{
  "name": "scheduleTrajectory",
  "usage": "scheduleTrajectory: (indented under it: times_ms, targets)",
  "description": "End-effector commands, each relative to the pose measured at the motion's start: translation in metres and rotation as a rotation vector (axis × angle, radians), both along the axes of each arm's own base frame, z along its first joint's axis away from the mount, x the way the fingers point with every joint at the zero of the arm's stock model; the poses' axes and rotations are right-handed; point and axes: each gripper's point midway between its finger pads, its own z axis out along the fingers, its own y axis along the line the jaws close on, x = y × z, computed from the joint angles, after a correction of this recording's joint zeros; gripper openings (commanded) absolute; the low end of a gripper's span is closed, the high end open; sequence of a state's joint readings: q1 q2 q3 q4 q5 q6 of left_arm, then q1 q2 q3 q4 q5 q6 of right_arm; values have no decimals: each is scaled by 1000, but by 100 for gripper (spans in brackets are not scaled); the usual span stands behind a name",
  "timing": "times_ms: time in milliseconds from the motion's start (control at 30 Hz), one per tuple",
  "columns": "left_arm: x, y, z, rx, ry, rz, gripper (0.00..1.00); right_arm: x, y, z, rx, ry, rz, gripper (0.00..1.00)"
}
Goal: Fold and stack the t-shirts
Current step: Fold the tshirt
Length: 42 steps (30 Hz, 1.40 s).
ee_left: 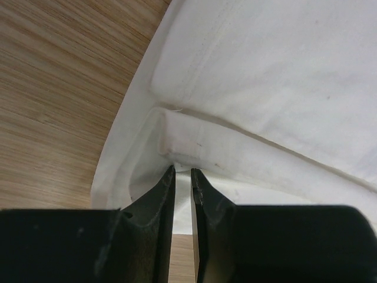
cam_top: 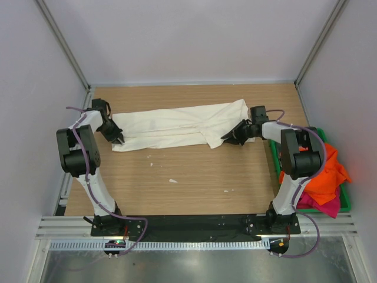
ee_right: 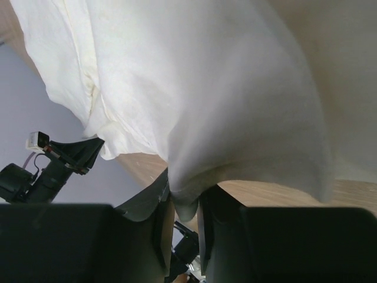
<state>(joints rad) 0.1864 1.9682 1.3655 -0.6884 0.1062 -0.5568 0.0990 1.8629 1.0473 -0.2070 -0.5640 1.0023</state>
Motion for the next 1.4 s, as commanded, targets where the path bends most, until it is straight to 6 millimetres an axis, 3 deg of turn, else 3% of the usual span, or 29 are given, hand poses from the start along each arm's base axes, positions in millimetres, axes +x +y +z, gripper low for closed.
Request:
scheduleTrajectory:
  times_ms: [0,100,167,300,367,400,633,733,767,933,1200,1367]
  targets:
    - [-17,6,0,24,35,-17,18,23,4,44,39,-82,-42,25]
    - [-17,5,2,21,31,-21,18,26,6,45,43,-59,-41,40]
    - [-17,5,2,20,29,-23,18,28,6,46,43,-62,-37,43]
    - [-17,5,3,21,29,-24,18,34,5,45,30,-72,-35,27]
    - [-17,5,4,21,27,-24,18,40,6,49,33,-89,-34,14]
    - [-18,5,4,21,29,-24,18,42,6,45,28,-83,-34,2]
    - [-18,5,10,26,23,-26,17,70,9,58,32,-150,-30,1]
    - [-18,5,14,27,17,-26,17,94,10,70,34,-208,-37,1]
    - [-19,6,14,27,17,-25,17,99,10,62,35,-194,-41,1]
    - [-20,5,18,30,11,-35,17,133,14,67,48,-247,-46,1]
    - [-17,7,28,49,-15,-47,18,164,20,55,97,-278,-79,1]
    - [-14,8,33,56,-23,-48,18,184,25,59,124,-334,-54,2]
